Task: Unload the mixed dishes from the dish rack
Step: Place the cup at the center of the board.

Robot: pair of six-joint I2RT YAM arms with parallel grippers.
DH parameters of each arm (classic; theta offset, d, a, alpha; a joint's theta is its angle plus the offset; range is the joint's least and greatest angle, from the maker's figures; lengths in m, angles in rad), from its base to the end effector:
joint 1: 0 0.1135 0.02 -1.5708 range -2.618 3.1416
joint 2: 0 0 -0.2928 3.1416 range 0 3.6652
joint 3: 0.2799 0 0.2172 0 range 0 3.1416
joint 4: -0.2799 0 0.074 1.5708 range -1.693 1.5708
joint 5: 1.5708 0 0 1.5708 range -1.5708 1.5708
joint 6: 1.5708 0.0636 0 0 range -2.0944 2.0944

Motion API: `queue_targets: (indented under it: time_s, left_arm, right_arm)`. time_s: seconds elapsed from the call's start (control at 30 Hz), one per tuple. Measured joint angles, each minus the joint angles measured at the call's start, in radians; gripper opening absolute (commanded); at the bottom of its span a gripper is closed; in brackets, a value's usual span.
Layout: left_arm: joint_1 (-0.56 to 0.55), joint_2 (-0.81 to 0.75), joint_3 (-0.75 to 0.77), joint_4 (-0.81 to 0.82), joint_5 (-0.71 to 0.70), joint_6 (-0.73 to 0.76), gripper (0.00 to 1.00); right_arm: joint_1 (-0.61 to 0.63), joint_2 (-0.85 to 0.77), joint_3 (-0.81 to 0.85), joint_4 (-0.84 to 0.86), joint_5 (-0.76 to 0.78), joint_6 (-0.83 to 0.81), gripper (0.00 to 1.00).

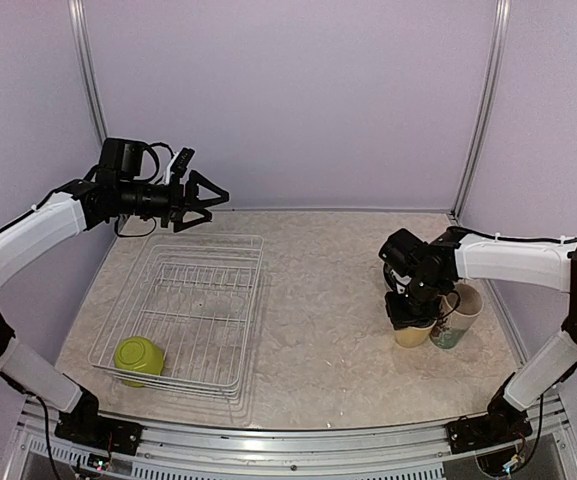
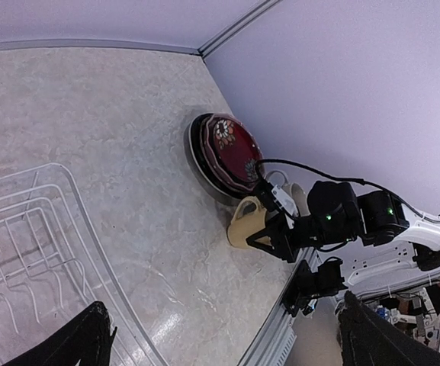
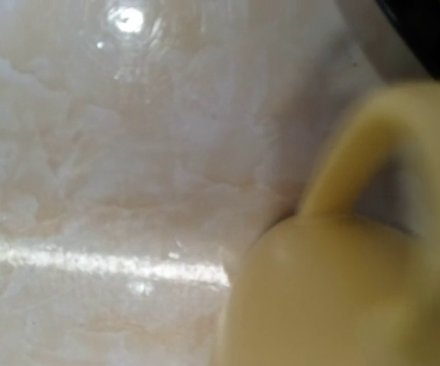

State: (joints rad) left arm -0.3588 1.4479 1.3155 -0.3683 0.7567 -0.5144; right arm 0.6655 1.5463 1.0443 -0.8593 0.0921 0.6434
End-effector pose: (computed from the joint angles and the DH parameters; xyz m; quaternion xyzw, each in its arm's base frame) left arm 0.2697 -0.1478 0.3783 0.1256 0.8116 -0.4883 0.2950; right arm 0.2028 0.1518 0.2240 -0.0062 0.9935 0.0273 0.1107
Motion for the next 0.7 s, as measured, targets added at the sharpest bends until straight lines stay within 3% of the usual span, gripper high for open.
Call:
queue_targets:
  time_s: [0.4, 0.7]
  left_arm:
    - [0.000, 0.002, 0.002, -0.008, 0.002, 0.012, 0.99]
    - [-0.009, 0.003, 0.026, -0.060, -0.056, 0.048, 0.99]
  right_arm:
    - [0.000, -0.048, 0.041, -0.040, 0.005, 0.000, 0.49]
    - [0.004, -0.171, 0.091, -0.053, 0.005, -0.027, 0.58]
